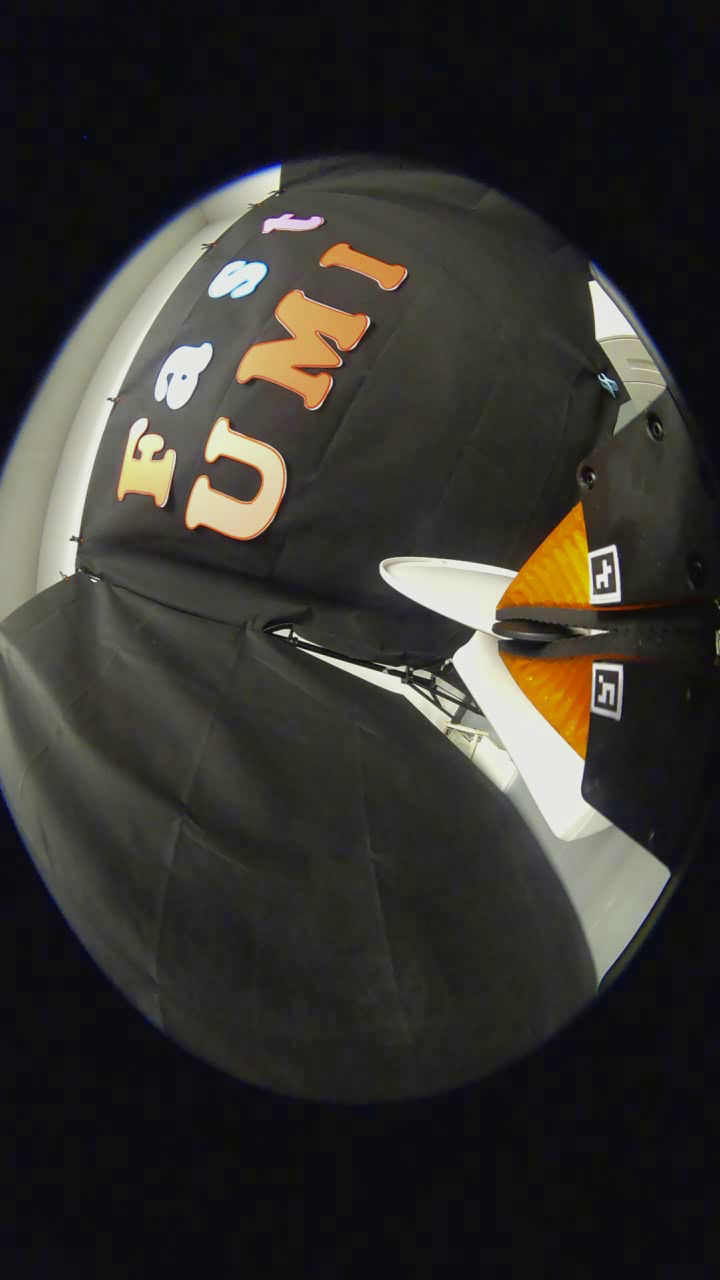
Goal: Open the toilet lid.
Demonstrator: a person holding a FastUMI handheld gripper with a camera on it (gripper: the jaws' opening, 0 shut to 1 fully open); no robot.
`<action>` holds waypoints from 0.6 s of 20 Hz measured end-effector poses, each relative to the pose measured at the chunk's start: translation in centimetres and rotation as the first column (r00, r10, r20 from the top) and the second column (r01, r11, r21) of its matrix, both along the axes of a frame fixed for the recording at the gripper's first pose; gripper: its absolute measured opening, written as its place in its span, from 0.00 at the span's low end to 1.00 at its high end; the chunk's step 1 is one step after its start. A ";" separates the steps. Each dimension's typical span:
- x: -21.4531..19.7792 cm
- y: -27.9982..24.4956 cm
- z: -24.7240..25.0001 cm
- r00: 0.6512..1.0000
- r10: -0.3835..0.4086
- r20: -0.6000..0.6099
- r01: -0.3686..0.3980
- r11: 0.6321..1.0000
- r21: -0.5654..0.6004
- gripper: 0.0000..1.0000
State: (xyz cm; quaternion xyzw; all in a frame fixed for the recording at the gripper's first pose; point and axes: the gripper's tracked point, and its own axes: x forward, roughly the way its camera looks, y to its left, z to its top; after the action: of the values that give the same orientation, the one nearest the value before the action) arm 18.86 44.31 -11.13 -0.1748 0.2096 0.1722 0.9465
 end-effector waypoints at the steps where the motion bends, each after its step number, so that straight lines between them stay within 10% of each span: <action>1: 0.0 0.1 0.0 1.000 0.001 0.007 -0.001 1.000 -0.023 0.08; 12: 0.4 -1.6 0.5 0.999 -0.021 0.032 0.025 0.990 -0.141 0.13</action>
State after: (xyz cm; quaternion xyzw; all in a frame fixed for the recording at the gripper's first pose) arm 19.26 42.71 -10.60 -0.2416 0.2089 0.1434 0.9367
